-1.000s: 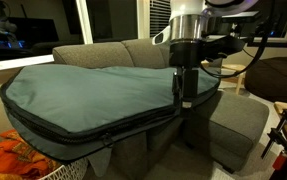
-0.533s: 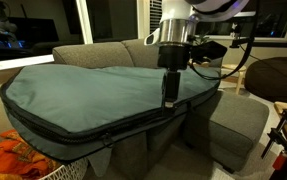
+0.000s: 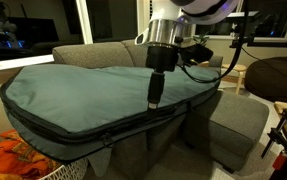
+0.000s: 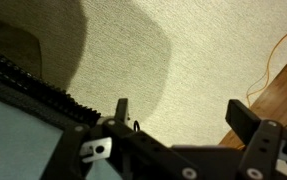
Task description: Close the zip
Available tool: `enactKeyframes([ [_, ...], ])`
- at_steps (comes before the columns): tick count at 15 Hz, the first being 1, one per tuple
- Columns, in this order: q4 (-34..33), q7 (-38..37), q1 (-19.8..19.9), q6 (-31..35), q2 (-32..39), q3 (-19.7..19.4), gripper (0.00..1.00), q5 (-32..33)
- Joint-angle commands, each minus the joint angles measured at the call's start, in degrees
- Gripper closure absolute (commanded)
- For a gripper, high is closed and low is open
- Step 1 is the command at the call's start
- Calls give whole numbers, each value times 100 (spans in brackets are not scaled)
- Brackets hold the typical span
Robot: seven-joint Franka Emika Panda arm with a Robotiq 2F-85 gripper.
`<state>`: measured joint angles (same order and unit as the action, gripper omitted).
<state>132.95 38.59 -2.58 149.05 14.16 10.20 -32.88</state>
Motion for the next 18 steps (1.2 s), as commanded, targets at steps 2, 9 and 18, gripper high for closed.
enactKeyframes([
  [2, -50, -52, 151, 31, 109, 146, 0, 66],
  [9, -109, -50, 186, 33, 196, 154, 0, 63],
  [18, -60, 551, 510, 1830, 494, 804, 0, -1625],
])
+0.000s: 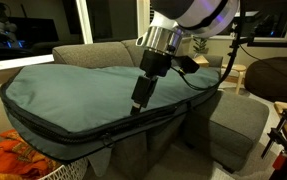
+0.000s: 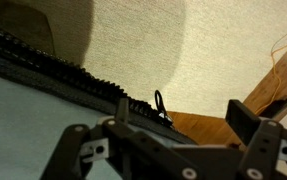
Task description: Close the zip
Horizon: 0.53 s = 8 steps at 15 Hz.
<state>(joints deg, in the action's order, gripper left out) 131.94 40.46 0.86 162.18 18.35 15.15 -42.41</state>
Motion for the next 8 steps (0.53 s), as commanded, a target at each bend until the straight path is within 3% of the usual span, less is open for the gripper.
enactKeyframes([
  [1, 23, 476, 194, 661, 118, 401, 0, -921],
  [8, -66, 1434, 436, 1450, 239, 1237, 0, -2790],
])
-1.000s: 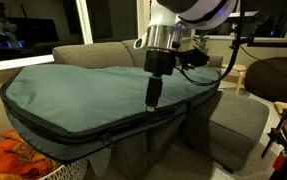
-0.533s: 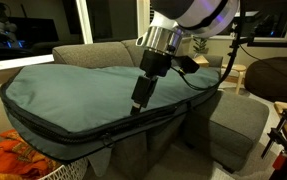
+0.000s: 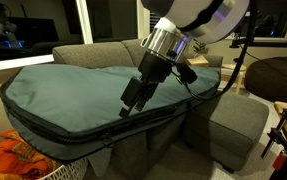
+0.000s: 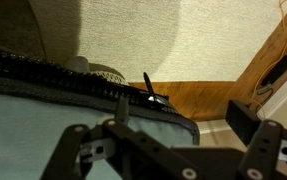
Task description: Close the zip
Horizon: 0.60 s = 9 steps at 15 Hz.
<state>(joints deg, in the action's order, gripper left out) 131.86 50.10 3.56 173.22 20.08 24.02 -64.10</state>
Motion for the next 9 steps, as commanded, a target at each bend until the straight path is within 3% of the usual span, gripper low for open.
enactKeyframes([
  [1, -100, 609, 193, 403, 100, 427, 0, -816],
  [6, -562, 1653, 356, 798, 379, 717, 0, -2019],
  [9, -930, 2361, 373, 877, 592, 675, 0, -2739],
])
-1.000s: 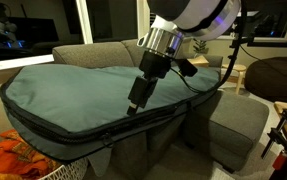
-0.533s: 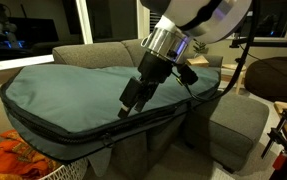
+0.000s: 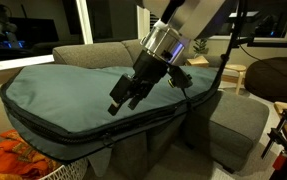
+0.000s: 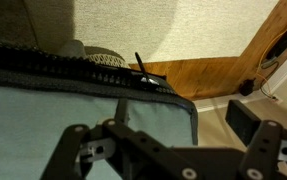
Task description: Close the zip
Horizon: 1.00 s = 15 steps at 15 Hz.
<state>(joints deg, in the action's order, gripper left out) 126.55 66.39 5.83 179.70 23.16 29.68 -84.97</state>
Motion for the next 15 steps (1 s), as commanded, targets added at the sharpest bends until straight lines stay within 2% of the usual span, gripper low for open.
enactKeyframes([
  [1, -485, 951, 135, 211, 344, 59, 0, -886],
  [7, -830, 2181, -76, 69, 577, -358, 0, -2230],
  [12, -802, 2912, -389, -61, 630, -753, 0, -3088],
  [13, -800, 2546, -187, 6, 661, -553, 0, -2735],
  [15, -800, 2642, -289, 4, 692, -634, 0, -2848],
])
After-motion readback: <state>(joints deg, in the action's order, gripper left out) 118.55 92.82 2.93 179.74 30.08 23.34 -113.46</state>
